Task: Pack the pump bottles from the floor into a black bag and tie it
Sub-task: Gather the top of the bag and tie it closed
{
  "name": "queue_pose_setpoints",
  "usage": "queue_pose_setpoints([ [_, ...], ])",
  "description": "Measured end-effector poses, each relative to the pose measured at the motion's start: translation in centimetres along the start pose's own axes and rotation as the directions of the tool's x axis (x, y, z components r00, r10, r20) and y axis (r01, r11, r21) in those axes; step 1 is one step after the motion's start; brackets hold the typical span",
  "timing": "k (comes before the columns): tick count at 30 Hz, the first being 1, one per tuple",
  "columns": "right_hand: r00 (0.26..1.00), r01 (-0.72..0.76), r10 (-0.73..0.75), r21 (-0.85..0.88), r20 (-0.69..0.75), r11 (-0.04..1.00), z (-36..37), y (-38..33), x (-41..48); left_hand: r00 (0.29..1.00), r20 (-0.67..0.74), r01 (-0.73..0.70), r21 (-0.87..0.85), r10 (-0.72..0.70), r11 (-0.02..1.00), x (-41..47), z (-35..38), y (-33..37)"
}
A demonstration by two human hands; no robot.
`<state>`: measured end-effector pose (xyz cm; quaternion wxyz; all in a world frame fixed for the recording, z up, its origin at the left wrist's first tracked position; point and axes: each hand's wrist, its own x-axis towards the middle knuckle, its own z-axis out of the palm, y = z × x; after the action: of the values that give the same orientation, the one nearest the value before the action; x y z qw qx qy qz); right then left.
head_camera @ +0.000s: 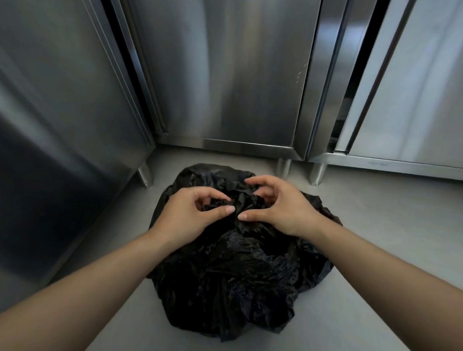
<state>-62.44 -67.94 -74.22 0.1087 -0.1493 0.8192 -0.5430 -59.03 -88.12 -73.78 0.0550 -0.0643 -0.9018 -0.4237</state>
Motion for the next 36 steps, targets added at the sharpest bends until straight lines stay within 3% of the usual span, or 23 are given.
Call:
queue_pose_setpoints([
  [5,0.986,0.07,-0.063,0.041,-0.154,0.997,0.8,0.2,0.2,0.997,0.078,0.021,-0.096,-0.013,0.995,-2.0,-0.5,-0.5],
  [8,0.962,0.103,-0.075,0.095,-0.264,0.99,0.7,-0.2,0.6,0.988,0.15,-0.046,0.02,0.043,0.999,-2.7,-1.0,-0.7],
  [11,0.943,0.096,-0.06,0.097,-0.328,0.991,0.5,-0.8,1.0,0.971,0.24,-0.011,-0.021,0.016,1.0,-2.5,-1.2,0.0],
  [16,0.938,0.072,-0.04,0.081,-0.343,0.994,0.5,-1.1,0.2,0.985,0.157,-0.065,-0.051,0.073,0.997,-2.3,0.3,0.8],
  [20,0.955,0.039,0.012,0.166,-0.295,0.985,0.1,-0.8,-0.2,0.997,0.041,-0.061,-0.13,0.067,0.99,-1.9,1.2,0.4],
  [25,0.997,-0.004,0.026,0.297,-0.073,0.955,-1.1,-0.9,-1.1,1.0,-0.014,0.02,-0.208,-0.024,0.978,-1.0,1.7,-0.1],
  [32,0.986,0.018,-0.014,-0.023,0.166,1.0,-1.2,-1.3,-2.7,0.996,-0.074,0.033,-0.179,-0.047,0.983,-1.1,2.5,0.0],
  [36,0.983,0.143,-0.111,-0.223,0.149,0.964,-0.1,-0.7,-2.4,0.993,-0.104,0.032,-0.171,-0.05,0.985,-1.3,2.6,0.2],
])
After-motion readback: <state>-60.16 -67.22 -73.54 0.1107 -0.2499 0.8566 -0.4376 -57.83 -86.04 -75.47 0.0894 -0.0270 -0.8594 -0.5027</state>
